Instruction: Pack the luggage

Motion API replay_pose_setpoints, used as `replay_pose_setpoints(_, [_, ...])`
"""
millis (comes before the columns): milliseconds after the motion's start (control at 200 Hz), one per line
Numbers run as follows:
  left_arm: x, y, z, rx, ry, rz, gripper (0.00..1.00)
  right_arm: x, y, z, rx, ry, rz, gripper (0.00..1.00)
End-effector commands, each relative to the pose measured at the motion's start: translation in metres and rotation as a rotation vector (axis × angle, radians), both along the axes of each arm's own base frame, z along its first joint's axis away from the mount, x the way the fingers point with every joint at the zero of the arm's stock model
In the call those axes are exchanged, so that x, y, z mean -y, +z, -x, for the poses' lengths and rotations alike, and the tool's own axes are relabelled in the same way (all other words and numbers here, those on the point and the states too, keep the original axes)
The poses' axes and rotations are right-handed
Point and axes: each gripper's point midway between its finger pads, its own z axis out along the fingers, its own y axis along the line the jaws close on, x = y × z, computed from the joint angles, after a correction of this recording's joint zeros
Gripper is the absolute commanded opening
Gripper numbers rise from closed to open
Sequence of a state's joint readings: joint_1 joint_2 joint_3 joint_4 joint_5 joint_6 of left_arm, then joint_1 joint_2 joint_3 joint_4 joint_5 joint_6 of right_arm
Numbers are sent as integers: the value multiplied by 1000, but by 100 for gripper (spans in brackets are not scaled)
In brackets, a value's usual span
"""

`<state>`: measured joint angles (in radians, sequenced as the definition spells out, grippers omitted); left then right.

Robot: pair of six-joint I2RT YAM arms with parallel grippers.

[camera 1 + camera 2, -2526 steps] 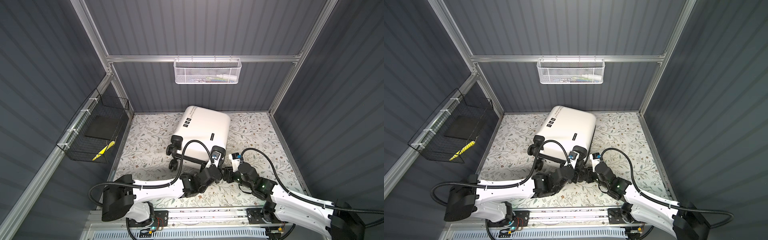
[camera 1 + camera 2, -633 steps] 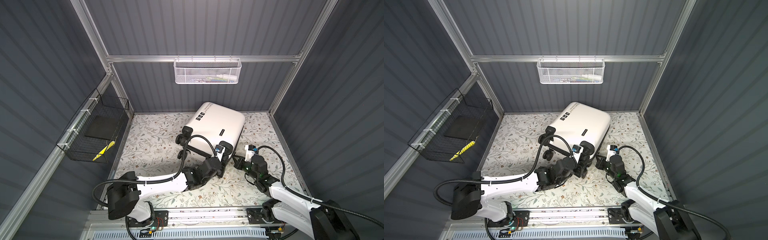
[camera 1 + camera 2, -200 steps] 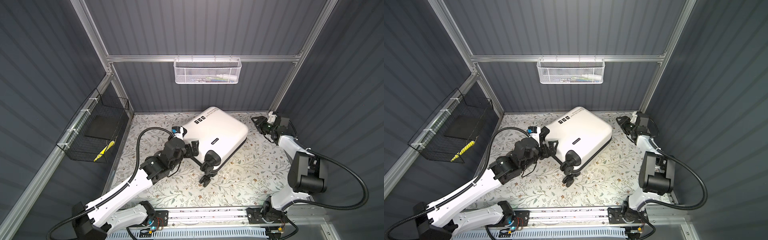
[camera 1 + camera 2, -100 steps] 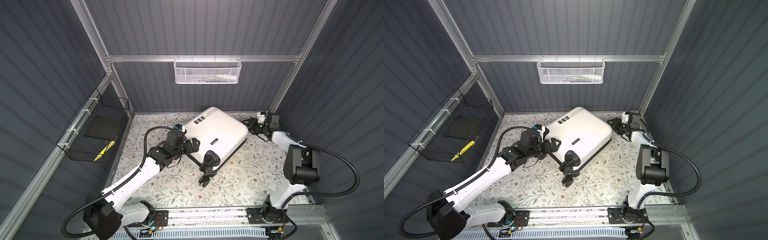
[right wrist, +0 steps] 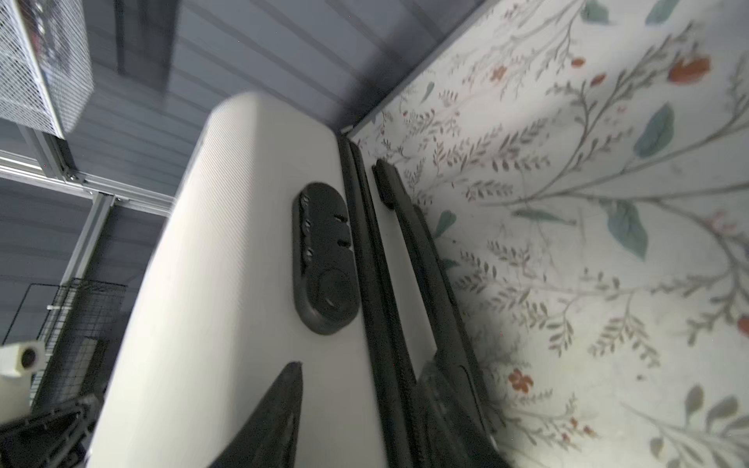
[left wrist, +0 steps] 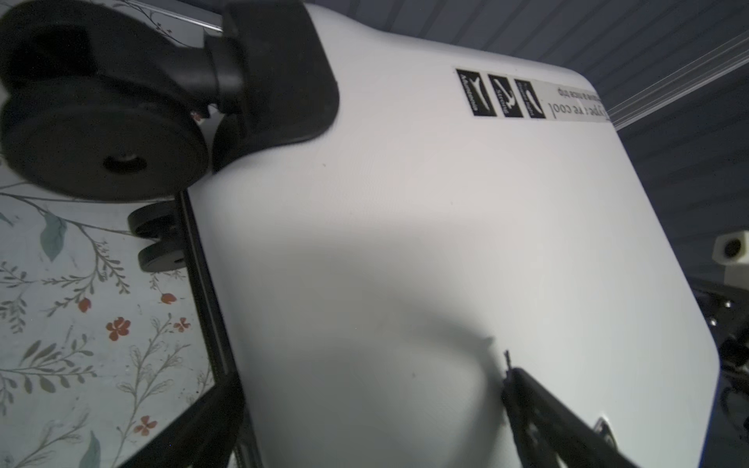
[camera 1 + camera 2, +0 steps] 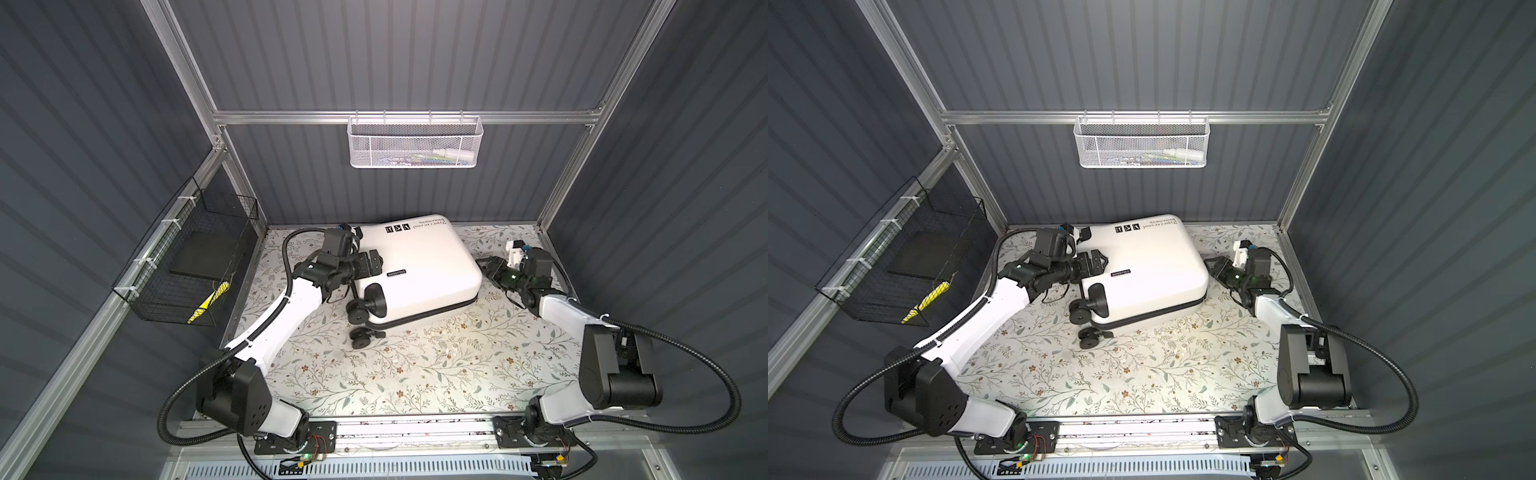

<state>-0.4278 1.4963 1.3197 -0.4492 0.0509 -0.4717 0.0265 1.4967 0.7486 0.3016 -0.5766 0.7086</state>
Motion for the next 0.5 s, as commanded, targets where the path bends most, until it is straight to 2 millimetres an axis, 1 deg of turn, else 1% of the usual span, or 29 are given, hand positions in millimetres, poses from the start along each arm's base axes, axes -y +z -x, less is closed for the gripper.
replay_pose_setpoints(0, [59,19,6,38,-276,98,100,-62,-37,63,-143,214,-23,48])
replay_pose_setpoints(5, [60,26,4,53,-277,102,100,-62,-37,65,-143,214,-22,48])
replay_pose_setpoints(15, [61,31,1,65,-280,102,100,-65,-38,68,-142,220,-20,48])
replay_pose_setpoints(135, [65,38,-9,77,-298,83,100,-86,-35,103,-127,283,5,48])
replay_pose_setpoints(175, [65,42,-12,85,-299,76,100,-87,-32,112,-115,285,11,48])
replay_pose_setpoints(235, [63,50,-16,100,-295,61,100,-80,-26,120,-95,263,25,49])
replay_pose_setpoints(300, [59,59,-20,122,-278,40,100,-69,-18,123,-77,227,72,49])
replay_pose_setpoints(310, [58,61,-21,124,-275,37,100,-68,-11,123,-56,222,76,49])
replay_pose_setpoints(345, [53,68,-23,141,-259,25,100,-62,-2,123,-35,206,92,50])
replay_pose_setpoints(420, [42,82,-26,170,-217,14,100,-50,15,116,-12,164,102,51])
replay_pose_setpoints(495, [30,95,-25,195,-174,1,100,-32,31,104,5,103,93,52])
